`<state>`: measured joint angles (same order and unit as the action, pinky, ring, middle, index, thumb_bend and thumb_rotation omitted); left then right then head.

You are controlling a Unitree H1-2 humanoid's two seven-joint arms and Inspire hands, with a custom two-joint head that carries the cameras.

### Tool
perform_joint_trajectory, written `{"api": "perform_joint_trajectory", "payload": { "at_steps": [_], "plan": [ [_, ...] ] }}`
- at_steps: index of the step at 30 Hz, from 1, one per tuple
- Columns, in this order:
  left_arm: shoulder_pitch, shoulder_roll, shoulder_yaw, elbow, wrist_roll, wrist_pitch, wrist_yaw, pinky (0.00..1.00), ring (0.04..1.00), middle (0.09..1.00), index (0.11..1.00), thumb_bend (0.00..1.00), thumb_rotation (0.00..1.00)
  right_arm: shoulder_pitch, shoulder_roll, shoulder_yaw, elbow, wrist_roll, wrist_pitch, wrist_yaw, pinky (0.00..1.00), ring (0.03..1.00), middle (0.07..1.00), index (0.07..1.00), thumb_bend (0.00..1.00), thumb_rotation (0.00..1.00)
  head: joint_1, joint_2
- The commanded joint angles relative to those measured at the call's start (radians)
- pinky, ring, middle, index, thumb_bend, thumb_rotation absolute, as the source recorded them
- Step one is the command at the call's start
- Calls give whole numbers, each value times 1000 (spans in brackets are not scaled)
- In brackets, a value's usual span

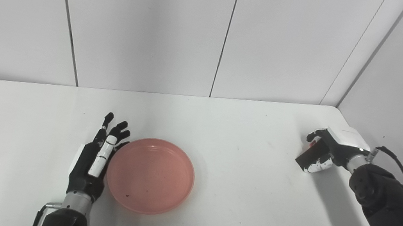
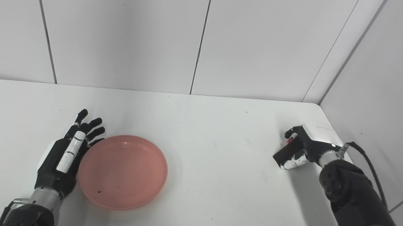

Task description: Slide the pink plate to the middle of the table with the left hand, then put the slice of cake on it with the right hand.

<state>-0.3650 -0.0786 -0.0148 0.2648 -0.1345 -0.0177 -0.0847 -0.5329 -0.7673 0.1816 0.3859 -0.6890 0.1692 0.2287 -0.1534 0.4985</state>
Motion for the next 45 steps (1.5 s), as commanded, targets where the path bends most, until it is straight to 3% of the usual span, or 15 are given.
{"api": "perform_joint_trajectory", "payload": {
  "at_steps": [1, 5, 7, 10, 25, 33, 37, 40, 43, 45],
  "plan": [
    [12, 6, -4, 23, 5, 38, -5, 819, 884, 903, 1000, 645, 742, -24, -32, -24, -7, 9, -12, -31, 380, 489, 636, 670, 920, 89, 1, 0],
    [11, 4, -1, 24, 0, 41, -4, 819, 883, 899, 1000, 647, 737, -27, -23, -30, 27, 22, -26, -65, 377, 443, 556, 602, 879, 23, 2, 0],
    [12, 4, -2, 22, 4, 42, -1, 810, 876, 895, 1000, 649, 739, -29, -19, -30, 43, 32, -26, -74, 333, 381, 467, 545, 598, 3, 3, 2],
    [12, 6, -3, 21, 4, 43, -4, 815, 877, 898, 1000, 634, 742, -34, -10, -24, 63, 39, -2, -76, 305, 343, 472, 500, 540, 0, 3, 3],
    [11, 7, -3, 20, 0, 54, -3, 810, 876, 896, 1000, 655, 734, -23, -5, -19, 28, 39, 14, -73, 283, 322, 475, 489, 531, 0, 4, 3],
    [11, 7, -3, 21, -3, 60, -5, 816, 878, 896, 1000, 652, 736, -13, -3, -33, -34, 46, -19, -98, 292, 335, 476, 489, 531, 0, 3, 1],
    [8, 3, -3, 24, -1, 64, -1, 812, 875, 896, 1000, 649, 731, -4, -2, -43, -150, 46, 1, -73, 318, 416, 508, 491, 521, 0, 5, -2],
    [4, 2, -5, 39, 1, 52, -3, 808, 873, 895, 1000, 663, 728, 4, 3, -55, -242, 55, 6, -53, 311, 416, 510, 491, 520, 0, 9, -3],
    [1, 3, -9, 50, 4, 42, -6, 808, 874, 896, 1000, 677, 730, 6, 6, -54, -339, 40, 11, -29, 324, 381, 475, 556, 512, 0, 10, -4],
    [0, 2, -11, 49, 7, 44, -4, 812, 876, 901, 1000, 669, 734, -5, 17, -43, -445, 10, 66, 32, 299, 371, 475, 565, 509, 0, 12, -6]
  ]
}}
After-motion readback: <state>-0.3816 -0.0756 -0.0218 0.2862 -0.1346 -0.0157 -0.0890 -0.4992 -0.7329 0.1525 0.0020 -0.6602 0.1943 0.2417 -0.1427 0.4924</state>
